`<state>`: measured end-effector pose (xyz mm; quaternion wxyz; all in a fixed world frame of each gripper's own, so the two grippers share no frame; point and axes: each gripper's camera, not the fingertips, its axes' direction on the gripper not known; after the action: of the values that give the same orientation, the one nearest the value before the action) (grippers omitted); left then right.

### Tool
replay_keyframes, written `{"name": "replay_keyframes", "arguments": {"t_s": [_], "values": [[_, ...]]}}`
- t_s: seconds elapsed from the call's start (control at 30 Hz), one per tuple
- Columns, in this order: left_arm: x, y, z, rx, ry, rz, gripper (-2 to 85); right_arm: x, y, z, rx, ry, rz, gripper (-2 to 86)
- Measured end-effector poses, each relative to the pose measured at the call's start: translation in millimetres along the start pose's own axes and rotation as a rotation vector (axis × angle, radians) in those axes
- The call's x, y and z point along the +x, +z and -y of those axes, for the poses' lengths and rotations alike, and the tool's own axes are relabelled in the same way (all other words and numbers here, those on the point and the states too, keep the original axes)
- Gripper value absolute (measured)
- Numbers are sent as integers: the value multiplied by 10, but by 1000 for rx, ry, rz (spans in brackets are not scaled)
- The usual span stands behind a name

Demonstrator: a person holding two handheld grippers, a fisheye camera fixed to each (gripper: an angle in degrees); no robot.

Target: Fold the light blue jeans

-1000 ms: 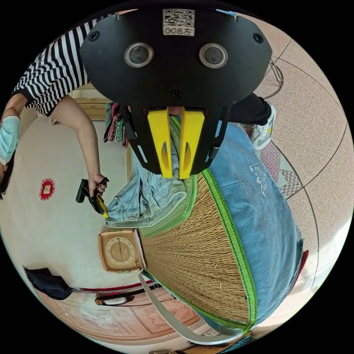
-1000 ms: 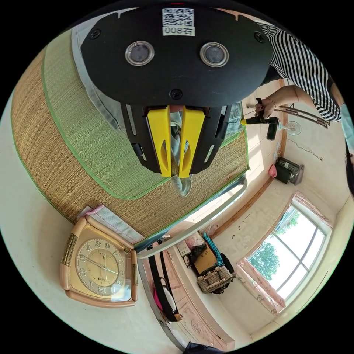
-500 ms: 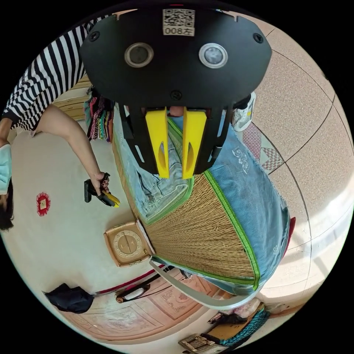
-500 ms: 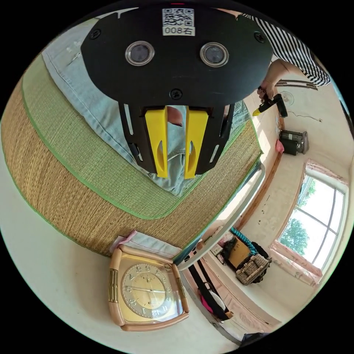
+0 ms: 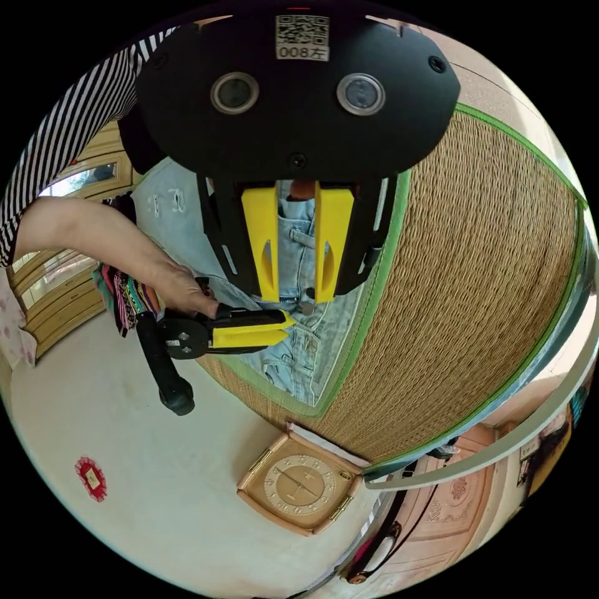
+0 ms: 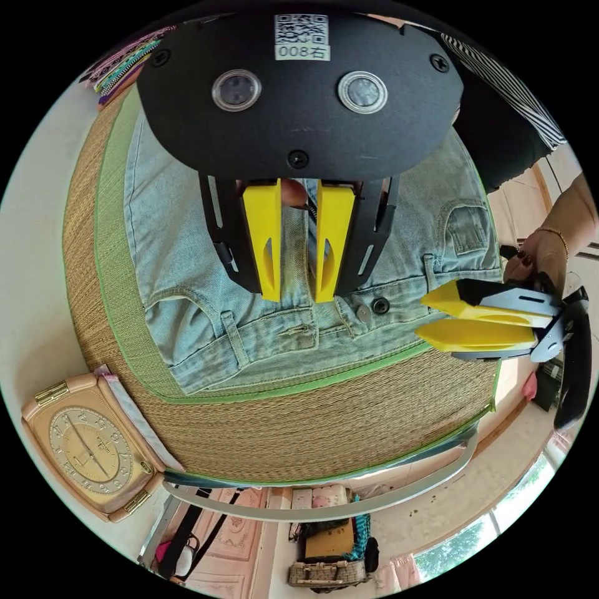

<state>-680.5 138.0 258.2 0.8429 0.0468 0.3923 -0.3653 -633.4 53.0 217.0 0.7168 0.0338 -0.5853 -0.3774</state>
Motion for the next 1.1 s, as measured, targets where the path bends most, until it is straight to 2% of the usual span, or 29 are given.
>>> {"name": "replay_keyframes", "arguments": {"t_s": [0.13,0.23,0.53,0.7,0.9,0.97,1.1], "values": [[104,463,329,-158,22,84,74,58,2,-98,11,12,30,77],[216,552,446,-173,51,107,41,122,-37,-167,24,32,67,62],[549,606,740,-61,59,59,20,658,-555,-645,239,195,337,23],[617,833,971,-91,49,79,17,769,-815,-912,354,199,447,20],[636,1086,1110,-116,15,99,16,350,-586,-845,217,24,384,20],[612,1033,1115,-67,-27,103,13,200,-376,-816,122,-27,337,22],[658,828,1132,64,-47,82,8,223,-296,-857,115,1,342,26]]}}
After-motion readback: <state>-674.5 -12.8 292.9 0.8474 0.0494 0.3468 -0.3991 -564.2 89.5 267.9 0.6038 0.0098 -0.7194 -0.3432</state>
